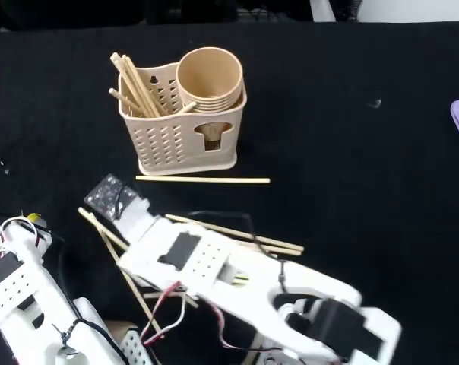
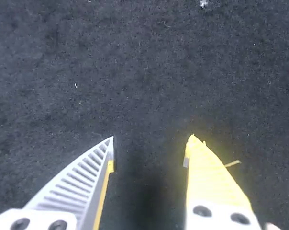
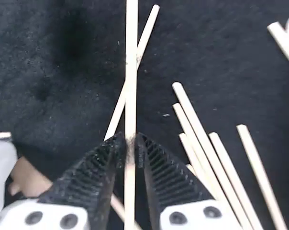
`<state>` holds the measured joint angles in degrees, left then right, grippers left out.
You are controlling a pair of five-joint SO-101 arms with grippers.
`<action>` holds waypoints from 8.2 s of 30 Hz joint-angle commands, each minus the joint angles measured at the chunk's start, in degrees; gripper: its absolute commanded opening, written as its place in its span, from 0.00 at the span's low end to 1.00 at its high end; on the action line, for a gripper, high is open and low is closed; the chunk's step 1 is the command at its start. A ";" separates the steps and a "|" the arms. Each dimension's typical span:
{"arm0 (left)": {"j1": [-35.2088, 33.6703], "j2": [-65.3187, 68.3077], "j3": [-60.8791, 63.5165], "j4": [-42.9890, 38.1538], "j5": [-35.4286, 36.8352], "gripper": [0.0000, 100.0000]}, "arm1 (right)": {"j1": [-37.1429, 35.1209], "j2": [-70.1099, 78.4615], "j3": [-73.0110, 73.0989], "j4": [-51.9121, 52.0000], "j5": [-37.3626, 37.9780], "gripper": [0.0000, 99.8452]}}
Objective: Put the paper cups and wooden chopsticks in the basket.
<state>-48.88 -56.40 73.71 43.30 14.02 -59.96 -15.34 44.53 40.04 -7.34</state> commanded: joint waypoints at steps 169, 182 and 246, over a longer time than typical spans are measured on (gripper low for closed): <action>-0.31 -0.79 -2.59 -0.97 0.53 0.24 | 47.03 -22.90 14.64 22.15 58.37 0.01; -0.31 -0.79 -2.59 -1.05 0.53 0.24 | 61.45 -22.90 18.59 22.24 72.88 0.23; -0.31 -0.62 -2.59 -0.97 0.53 0.24 | 39.03 -12.62 19.12 10.81 51.96 0.09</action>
<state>-49.32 -56.40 73.71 43.30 14.29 -22.77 -31.52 64.84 52.44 43.12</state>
